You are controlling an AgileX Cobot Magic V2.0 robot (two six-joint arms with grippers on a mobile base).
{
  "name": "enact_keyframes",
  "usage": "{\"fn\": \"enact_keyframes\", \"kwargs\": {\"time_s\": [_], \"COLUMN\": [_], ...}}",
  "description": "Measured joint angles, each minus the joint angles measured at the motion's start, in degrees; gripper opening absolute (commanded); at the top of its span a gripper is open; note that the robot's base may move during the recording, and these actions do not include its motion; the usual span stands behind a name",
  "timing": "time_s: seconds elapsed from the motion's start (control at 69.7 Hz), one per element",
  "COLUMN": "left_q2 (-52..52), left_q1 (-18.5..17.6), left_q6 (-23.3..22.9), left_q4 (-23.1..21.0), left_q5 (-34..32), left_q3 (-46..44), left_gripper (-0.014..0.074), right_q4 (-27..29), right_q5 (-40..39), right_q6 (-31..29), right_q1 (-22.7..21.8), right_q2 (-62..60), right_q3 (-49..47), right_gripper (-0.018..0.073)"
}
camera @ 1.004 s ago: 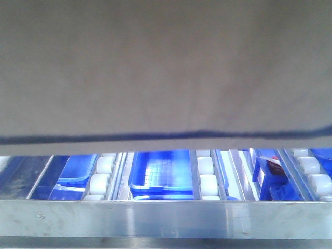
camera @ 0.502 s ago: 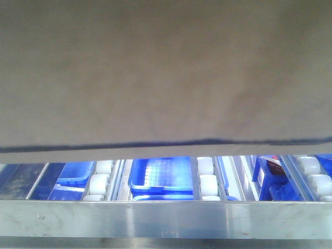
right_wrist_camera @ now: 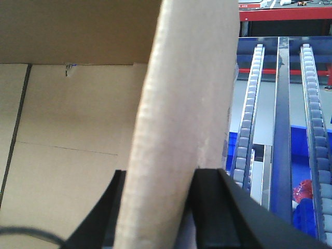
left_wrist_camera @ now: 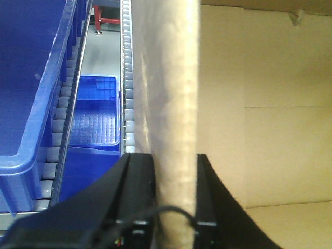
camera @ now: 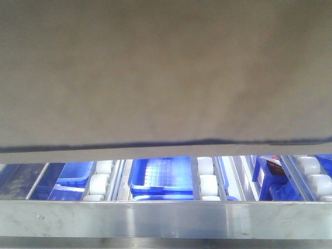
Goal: Grab box from left shelf to table start
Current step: 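Lift the box with both grippers and pull it off the shelf, then hold the box with both grippers while the base turns away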
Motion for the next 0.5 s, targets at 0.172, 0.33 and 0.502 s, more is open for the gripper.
{"fn": "enact_keyframes", "kwargs": {"time_s": [0.172, 0.33, 0.502], "left_q2": [0.00, 0.00, 0.00], "left_q1": [0.00, 0.00, 0.00], "left_q6": [0.00, 0.00, 0.00], "left_q4": [-0.03, -0.03, -0.03], "left_q5": [0.00, 0.00, 0.00], "left_q3": [0.00, 0.00, 0.00], "left_gripper": [-0.0092, -0.0092, -0.0092], "right_q4": [0.00, 0.00, 0.00], "right_q5": [0.00, 0.00, 0.00], "right_q6": [0.00, 0.00, 0.00], "right_q1": [0.00, 0.00, 0.00], "right_q2": [0.00, 0.00, 0.00], "right_q3": [0.00, 0.00, 0.00], "right_gripper": [0.0059, 0.0059, 0.0059]}}
